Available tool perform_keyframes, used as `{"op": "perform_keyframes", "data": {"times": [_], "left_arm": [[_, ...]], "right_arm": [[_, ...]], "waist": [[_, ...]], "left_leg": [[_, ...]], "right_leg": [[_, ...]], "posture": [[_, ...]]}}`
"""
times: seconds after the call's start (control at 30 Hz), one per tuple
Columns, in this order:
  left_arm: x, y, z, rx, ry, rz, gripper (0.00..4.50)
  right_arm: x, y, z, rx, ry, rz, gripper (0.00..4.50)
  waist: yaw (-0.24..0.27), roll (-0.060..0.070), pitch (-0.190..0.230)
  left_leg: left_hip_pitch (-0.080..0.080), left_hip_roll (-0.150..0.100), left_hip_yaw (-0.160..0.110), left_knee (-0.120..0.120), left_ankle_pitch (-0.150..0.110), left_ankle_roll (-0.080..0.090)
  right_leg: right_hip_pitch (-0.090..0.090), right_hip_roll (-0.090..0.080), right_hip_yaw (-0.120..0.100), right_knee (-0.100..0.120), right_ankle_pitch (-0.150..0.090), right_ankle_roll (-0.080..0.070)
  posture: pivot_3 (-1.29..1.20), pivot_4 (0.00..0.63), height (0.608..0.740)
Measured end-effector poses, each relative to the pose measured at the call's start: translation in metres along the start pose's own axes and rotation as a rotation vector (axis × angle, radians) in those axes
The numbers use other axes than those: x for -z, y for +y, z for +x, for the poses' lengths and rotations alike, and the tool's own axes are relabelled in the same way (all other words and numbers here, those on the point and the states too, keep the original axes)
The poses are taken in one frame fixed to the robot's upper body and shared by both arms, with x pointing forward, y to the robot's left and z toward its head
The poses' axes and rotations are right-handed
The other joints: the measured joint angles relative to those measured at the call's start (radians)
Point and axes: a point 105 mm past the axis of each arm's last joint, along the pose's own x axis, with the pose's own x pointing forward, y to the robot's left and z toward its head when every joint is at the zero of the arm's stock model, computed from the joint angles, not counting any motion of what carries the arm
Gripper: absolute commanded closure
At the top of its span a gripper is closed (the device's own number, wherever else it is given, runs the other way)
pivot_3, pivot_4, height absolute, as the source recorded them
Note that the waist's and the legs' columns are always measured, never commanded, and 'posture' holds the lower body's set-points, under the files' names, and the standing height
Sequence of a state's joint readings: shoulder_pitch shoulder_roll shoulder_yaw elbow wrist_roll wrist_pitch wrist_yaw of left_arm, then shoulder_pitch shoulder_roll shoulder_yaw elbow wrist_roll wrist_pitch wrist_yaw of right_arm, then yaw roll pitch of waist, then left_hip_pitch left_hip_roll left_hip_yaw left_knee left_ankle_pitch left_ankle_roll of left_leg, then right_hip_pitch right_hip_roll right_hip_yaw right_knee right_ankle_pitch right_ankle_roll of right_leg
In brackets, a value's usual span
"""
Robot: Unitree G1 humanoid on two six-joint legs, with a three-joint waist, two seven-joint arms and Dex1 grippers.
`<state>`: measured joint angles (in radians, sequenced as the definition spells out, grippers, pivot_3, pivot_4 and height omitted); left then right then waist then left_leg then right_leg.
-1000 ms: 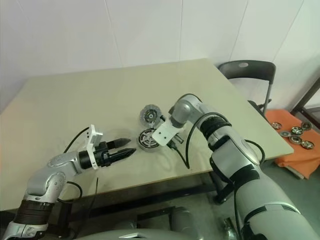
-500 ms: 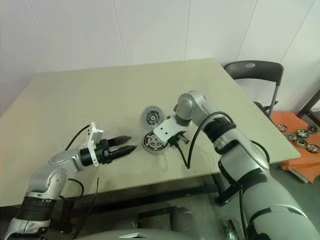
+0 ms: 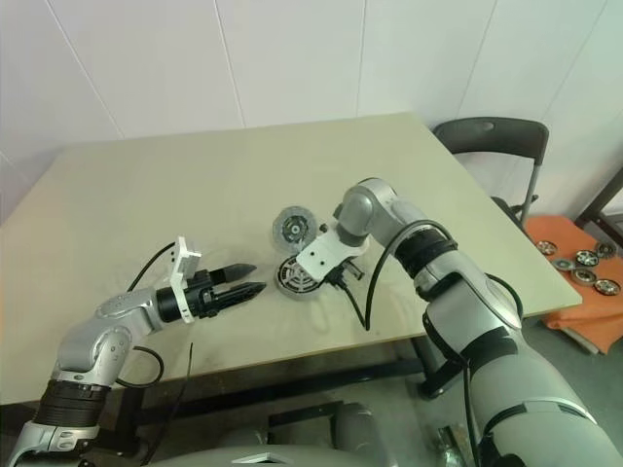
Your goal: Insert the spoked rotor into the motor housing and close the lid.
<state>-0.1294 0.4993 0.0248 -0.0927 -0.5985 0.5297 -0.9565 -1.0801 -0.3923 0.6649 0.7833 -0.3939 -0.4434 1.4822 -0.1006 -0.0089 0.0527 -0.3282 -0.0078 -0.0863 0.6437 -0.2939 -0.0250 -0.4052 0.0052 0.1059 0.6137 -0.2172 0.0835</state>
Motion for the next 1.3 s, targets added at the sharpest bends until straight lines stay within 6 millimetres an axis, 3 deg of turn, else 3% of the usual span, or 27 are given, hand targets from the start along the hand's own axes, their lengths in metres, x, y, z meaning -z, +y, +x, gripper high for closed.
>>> {"op": "perform_keyframes", "data": {"times": [0.27,0.73,0.77,0.83,1.3], "left_arm": [[0.001,0.000,0.000,-0.003,0.001,-0.001,1.21],[0.000,0.000,0.000,-0.003,0.000,0.000,1.21],[0.000,0.000,0.000,-0.003,0.000,0.000,1.21],[0.000,0.000,0.000,-0.003,0.000,0.000,1.21],[0.000,0.000,0.000,-0.005,-0.002,0.000,1.21]], "right_arm": [[0.015,-0.008,0.005,0.084,0.089,-0.084,3.81],[0.007,-0.011,0.008,0.081,0.061,-0.125,3.81],[0.005,-0.012,0.008,0.082,0.049,-0.126,4.15],[-0.002,-0.014,0.010,0.073,0.029,-0.139,4.37],[-0.006,-0.018,0.012,0.064,0.022,-0.108,4.41]], "waist": [[-0.016,-0.001,0.000],[-0.026,-0.001,0.000],[-0.026,-0.001,0.000],[-0.026,-0.001,0.000],[-0.027,-0.001,0.000]], "left_leg": [[0.007,0.000,0.001,0.000,0.000,0.000],[0.007,0.000,0.000,0.000,0.000,0.000],[0.007,0.000,0.000,0.000,0.000,0.000],[0.007,0.000,0.000,0.000,0.000,0.000],[0.005,0.001,0.001,-0.002,0.000,0.000]], "right_leg": [[0.006,0.000,0.001,0.001,0.000,0.000],[0.006,0.000,0.001,0.000,0.000,0.000],[0.006,0.000,0.001,0.000,0.000,0.000],[0.006,0.000,0.001,0.000,0.000,0.000],[0.002,0.001,0.001,0.001,0.000,0.000]], "posture": [[0.00,0.000,0.740],[0.00,0.000,0.740],[0.00,0.000,0.740],[0.00,0.000,0.740],[0.00,0.000,0.740]]}}
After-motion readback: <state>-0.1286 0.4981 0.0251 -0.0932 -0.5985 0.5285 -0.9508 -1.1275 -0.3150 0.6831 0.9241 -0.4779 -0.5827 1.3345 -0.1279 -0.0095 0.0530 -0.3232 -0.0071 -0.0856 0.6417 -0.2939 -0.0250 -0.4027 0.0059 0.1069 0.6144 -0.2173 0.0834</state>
